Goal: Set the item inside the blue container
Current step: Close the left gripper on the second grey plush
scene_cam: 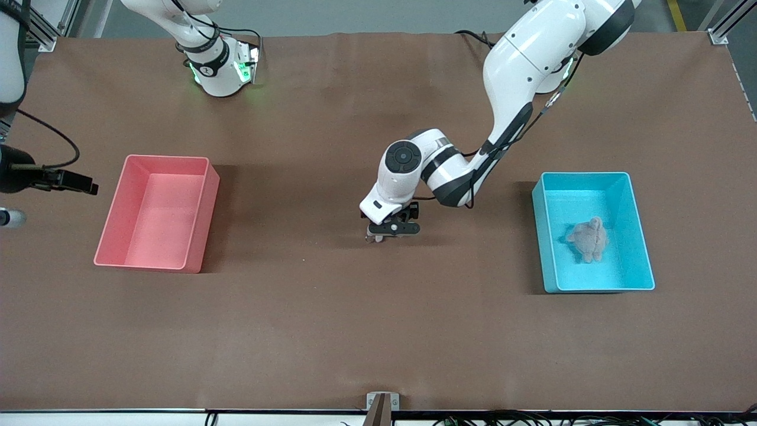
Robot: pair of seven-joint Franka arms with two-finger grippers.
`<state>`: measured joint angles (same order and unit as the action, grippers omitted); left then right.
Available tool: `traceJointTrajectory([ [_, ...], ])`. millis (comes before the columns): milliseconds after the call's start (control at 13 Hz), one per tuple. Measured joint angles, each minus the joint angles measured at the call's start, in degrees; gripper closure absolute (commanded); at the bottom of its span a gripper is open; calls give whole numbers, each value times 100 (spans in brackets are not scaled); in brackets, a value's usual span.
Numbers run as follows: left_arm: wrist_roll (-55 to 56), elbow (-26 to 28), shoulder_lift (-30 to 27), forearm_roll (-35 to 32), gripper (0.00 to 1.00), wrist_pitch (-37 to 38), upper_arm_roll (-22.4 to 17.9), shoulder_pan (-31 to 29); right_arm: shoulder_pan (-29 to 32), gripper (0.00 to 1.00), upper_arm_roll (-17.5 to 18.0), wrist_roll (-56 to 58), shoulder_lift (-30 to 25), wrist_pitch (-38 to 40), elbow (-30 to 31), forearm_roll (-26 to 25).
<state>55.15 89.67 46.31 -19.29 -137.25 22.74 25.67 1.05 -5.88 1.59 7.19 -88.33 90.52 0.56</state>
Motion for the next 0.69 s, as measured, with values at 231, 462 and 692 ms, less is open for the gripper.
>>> traceJointTrajectory([
  [231, 0, -2, 46, 0, 23, -13, 0, 1, -107, 0, 1, 0, -420, -13, 278, -3],
  [462, 7, -3, 47, 0, 44, -19, 1, 3, -124, 0, -3, 0, -617, 68, 331, -3],
  [692, 203, -4, 49, 0, 71, -19, 4, 7, -87, 0, -32, -1, -768, 111, 337, -8],
])
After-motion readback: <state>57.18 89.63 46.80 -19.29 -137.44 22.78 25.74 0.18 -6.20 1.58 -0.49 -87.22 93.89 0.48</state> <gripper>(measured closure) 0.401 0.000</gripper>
